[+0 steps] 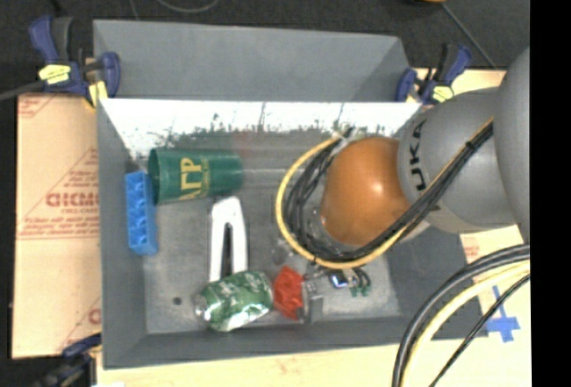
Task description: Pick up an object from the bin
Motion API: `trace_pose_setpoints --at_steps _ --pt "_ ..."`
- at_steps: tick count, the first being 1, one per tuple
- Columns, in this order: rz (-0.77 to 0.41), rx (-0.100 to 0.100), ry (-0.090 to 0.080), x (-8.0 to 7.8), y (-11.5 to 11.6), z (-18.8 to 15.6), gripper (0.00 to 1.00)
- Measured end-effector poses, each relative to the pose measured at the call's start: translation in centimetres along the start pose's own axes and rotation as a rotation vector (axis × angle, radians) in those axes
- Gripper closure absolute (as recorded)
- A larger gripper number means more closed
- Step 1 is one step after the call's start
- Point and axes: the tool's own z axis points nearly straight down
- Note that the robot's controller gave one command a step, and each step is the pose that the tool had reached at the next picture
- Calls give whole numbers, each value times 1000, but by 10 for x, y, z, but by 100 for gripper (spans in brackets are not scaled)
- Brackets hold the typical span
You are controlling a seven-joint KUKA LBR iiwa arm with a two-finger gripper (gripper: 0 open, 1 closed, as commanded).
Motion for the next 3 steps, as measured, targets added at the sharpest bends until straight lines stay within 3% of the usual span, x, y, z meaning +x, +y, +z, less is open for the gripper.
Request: trace_pose_setpoints --at_steps 1,2,3 --pt "107 -2 -12 12 6 21 100" --pt "107 -2 -12 12 6 21 100" --pt "112 -1 -3 9 2 -119 100"
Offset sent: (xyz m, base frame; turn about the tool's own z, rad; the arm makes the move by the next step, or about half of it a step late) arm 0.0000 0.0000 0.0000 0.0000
